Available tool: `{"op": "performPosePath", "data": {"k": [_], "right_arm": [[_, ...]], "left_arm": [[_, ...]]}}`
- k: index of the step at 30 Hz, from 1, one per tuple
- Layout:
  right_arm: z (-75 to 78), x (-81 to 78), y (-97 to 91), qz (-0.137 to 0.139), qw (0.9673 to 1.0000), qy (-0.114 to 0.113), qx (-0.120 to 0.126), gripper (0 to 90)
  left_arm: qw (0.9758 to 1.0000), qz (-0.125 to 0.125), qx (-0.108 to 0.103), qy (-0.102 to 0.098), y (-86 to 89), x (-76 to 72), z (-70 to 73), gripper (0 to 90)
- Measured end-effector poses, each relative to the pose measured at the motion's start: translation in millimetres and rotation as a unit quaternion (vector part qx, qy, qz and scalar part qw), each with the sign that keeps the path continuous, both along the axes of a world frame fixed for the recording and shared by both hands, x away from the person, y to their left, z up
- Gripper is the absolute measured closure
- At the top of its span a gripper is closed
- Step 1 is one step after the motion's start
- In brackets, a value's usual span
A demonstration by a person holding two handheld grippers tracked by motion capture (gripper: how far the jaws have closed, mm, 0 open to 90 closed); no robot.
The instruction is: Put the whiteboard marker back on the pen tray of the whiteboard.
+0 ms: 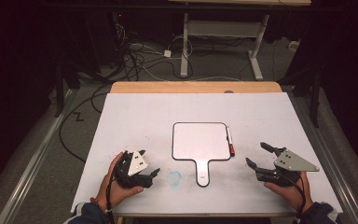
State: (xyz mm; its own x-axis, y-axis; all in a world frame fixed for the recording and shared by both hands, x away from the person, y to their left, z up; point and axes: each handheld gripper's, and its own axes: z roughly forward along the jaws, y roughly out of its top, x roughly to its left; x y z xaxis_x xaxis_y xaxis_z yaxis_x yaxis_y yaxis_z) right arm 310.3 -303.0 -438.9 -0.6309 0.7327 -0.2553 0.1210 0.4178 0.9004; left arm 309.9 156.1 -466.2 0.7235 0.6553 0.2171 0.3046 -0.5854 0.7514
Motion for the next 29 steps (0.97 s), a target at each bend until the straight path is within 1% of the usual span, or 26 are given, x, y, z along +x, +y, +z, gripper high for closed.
{"op": "performPosePath", "data": {"k": [3, 7, 9, 11, 16, 18, 29], "right_arm": [[-4.1, -0.9, -0.2, 0.002, 1.0000, 0.004, -0.008, 27.6], [-3.3, -1.5, 0.8, 0.005, 1.0000, 0.001, -0.003, 27.6], [-3.1, -1.9, 1.6, 0.003, 1.0000, -0.001, -0.008, 27.7], [-3.3, -2.0, 1.7, 0.005, 1.0000, 0.000, -0.005, 27.8], [-4.2, -1.7, 3.0, 0.003, 0.9999, 0.000, -0.012, 28.2], [-4.5, -1.4, 3.1, 0.004, 1.0000, 0.002, -0.008, 28.2], [-4.2, -1.8, 3.2, 0.005, 0.9999, -0.002, -0.012, 28.4]], "left_arm": [[1.0000, 0.000, -0.001, -0.001, -0.3, -0.3, 0.2, 18.7], [1.0000, -0.003, 0.000, -0.001, -0.9, -0.4, 0.0, 18.7], [1.0000, -0.003, 0.001, -0.002, -0.9, -0.3, 0.1, 18.7], [1.0000, -0.004, 0.001, -0.001, -1.1, -0.2, 0.0, 18.7], [1.0000, -0.004, 0.003, -0.002, -2.0, 0.0, 0.1, 18.7], [1.0000, -0.004, 0.002, -0.002, -2.2, 0.1, 0.2, 18.7], [1.0000, -0.004, 0.004, 0.001, -4.7, 3.0, -0.5, 18.7]]}}
